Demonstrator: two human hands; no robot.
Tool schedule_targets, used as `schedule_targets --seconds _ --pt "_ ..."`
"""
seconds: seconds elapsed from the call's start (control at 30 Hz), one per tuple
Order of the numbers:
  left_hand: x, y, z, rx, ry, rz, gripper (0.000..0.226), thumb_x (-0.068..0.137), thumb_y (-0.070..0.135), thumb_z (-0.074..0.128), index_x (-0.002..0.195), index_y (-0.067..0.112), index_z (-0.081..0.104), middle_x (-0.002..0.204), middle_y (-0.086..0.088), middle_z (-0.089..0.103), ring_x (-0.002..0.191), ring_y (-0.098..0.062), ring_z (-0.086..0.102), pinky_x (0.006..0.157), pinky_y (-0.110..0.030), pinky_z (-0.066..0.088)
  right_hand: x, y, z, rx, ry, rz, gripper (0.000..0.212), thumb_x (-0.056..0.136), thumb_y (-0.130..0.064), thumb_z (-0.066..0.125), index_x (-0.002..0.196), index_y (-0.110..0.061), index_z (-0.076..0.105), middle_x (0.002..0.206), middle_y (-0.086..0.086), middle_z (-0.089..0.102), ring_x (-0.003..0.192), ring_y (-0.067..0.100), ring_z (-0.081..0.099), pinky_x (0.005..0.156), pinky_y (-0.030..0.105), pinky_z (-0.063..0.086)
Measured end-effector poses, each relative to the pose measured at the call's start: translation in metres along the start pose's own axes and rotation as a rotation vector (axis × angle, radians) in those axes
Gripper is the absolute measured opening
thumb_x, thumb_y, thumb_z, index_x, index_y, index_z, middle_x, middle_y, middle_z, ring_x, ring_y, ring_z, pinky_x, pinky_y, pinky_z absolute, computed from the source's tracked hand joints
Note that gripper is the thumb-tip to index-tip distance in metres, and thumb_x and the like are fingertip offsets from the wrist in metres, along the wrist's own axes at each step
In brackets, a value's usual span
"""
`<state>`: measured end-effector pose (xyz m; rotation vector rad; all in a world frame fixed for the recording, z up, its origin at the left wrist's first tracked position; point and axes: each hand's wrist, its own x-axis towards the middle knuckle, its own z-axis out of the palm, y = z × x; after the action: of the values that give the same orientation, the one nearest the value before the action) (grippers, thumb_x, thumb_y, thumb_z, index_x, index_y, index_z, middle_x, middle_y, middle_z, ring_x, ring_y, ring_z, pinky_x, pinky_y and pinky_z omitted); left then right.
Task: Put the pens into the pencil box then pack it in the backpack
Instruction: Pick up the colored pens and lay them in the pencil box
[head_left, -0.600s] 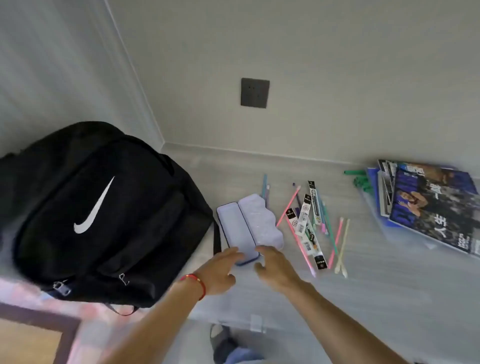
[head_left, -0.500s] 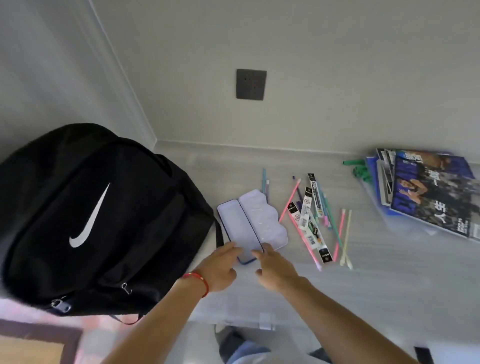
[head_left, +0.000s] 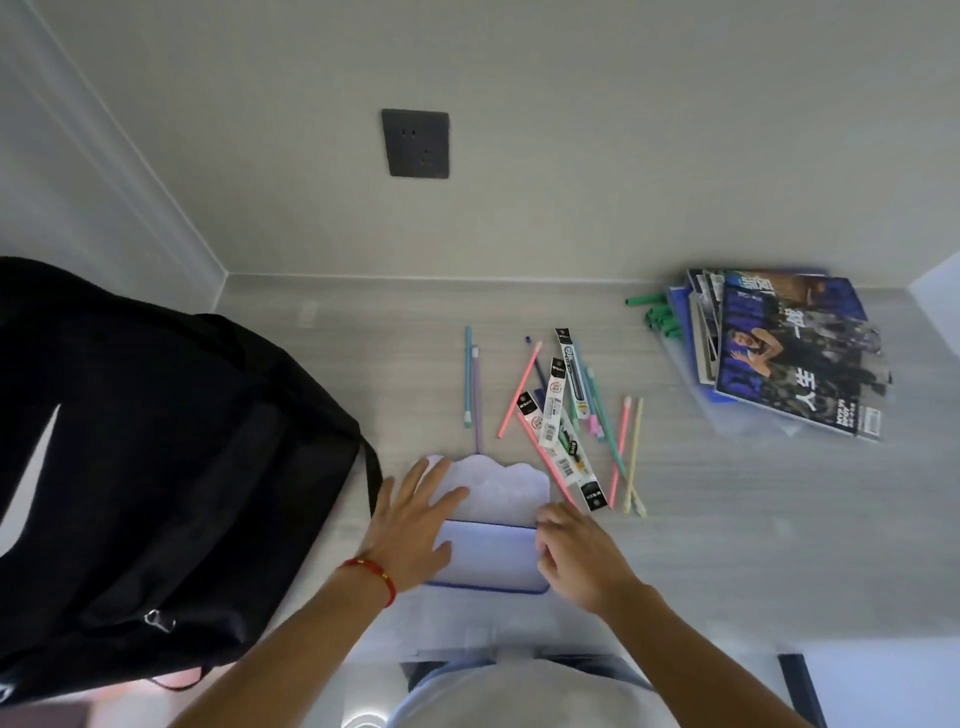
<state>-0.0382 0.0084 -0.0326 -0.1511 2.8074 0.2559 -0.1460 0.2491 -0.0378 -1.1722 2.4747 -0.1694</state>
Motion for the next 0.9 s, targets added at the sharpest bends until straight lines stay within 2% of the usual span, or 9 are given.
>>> schedule_targets --seconds 0.1,0.17,0.33,0.43,0.53,0.63,0.73,0.83,0.9 --pt "0.004 0.015 0.008 -0.006 -0.056 -0.018 0.07 0.087 0.05 0.048 0.15 0.036 0.02 0.164 -0.001 -0.001 0.151 -0.027 -0.003 0.117 -0.054 0.016 0.001 0.016 -0.005 0.014 0.03 0.007 0.017 0.09 -0.012 0.047 0.095 -0.008 0.064 0.109 0.005 0.06 0.107 0.024 0.058 0.086 0.036 0.05" --pt "0.005 0.023 0.013 -0.033 -0.094 -0.031 0.067 0.09 0.051 0.044 0.151 0.034 0.02 0.164 -0.001 -0.002 0.151 -0.025 -0.003 0.118 -0.051 0.018 0.003 0.026 -0.008 0.022 0.04 -0.04 0.021 0.09 -0.012 0.048 0.096 -0.009 0.067 0.111 0.003 0.062 0.111 0.025 0.057 0.09 0.036 0.049" --pt "0.017 0.029 0.011 0.0 -0.136 -0.066 0.061 0.094 0.039 0.043 0.151 0.034 0.021 0.163 0.0 0.003 0.151 -0.024 -0.001 0.119 -0.047 0.019 0.013 0.039 -0.018 0.112 0.048 -0.098 0.023 0.091 -0.015 0.05 0.1 -0.014 0.072 0.109 0.0 0.066 0.108 0.021 0.06 0.095 0.032 0.048" --pt "0.025 0.029 0.0 -0.038 -0.142 -0.069 0.064 0.088 0.043 0.049 0.148 0.034 0.028 0.159 -0.004 0.018 0.149 -0.027 0.01 0.118 -0.046 0.022 0.036 0.041 -0.031 0.183 0.061 -0.066 0.022 0.09 -0.013 0.054 0.101 -0.013 0.073 0.11 0.002 0.066 0.106 0.023 0.063 0.091 0.033 0.05" --pt "0.044 0.027 -0.019 -0.197 -0.03 -0.146 0.053 0.082 0.037 0.055 0.134 0.028 0.048 0.138 0.0 0.045 0.132 -0.023 0.036 0.105 -0.039 0.038 0.073 0.039 -0.046 0.238 0.074 -0.007 0.028 0.088 -0.012 0.057 0.113 -0.014 0.07 0.116 0.004 0.064 0.111 0.025 0.062 0.09 0.034 0.05" --pt "0.081 0.018 -0.044 -0.278 0.006 -0.192 0.033 0.082 0.024 0.053 0.115 0.021 0.058 0.116 -0.006 0.056 0.113 -0.03 0.05 0.092 -0.042 0.047 0.115 0.034 -0.058 0.14 0.025 -0.017 0.045 0.091 -0.017 0.056 0.136 -0.02 0.056 0.137 0.005 0.053 0.128 0.027 0.052 0.1 0.038 0.047" --pt "0.117 0.01 -0.059 -0.39 -0.004 -0.262 0.04 0.084 0.019 0.053 0.124 0.018 0.057 0.116 -0.016 0.054 0.109 -0.035 0.052 0.094 -0.045 0.049 0.15 0.03 -0.062 -0.037 -0.07 0.069 0.057 0.094 -0.03 0.055 0.149 -0.032 0.04 0.154 0.008 0.035 0.142 0.031 0.031 0.11 0.046 0.032" --pt "0.145 0.004 -0.058 -0.546 0.015 -0.329 0.036 0.085 0.023 0.056 0.121 0.016 0.056 0.112 -0.017 0.055 0.106 -0.036 0.056 0.09 -0.042 0.05 0.171 0.027 -0.056 -0.106 -0.104 0.143 0.043 0.095 -0.036 0.051 0.138 -0.037 0.052 0.155 0.005 0.032 0.142 0.029 0.032 0.113 0.054 0.024" --pt "0.155 0.006 -0.056 -0.621 0.03 -0.394 0.037 0.086 0.023 0.057 0.12 0.01 0.053 0.115 -0.018 0.056 0.106 -0.037 0.056 0.09 -0.042 0.049 0.172 0.023 -0.052 -0.122 -0.006 0.181 0.029 0.094 -0.033 0.052 0.119 -0.03 0.066 0.142 0.0 0.047 0.136 0.023 0.042 0.111 0.055 0.022"
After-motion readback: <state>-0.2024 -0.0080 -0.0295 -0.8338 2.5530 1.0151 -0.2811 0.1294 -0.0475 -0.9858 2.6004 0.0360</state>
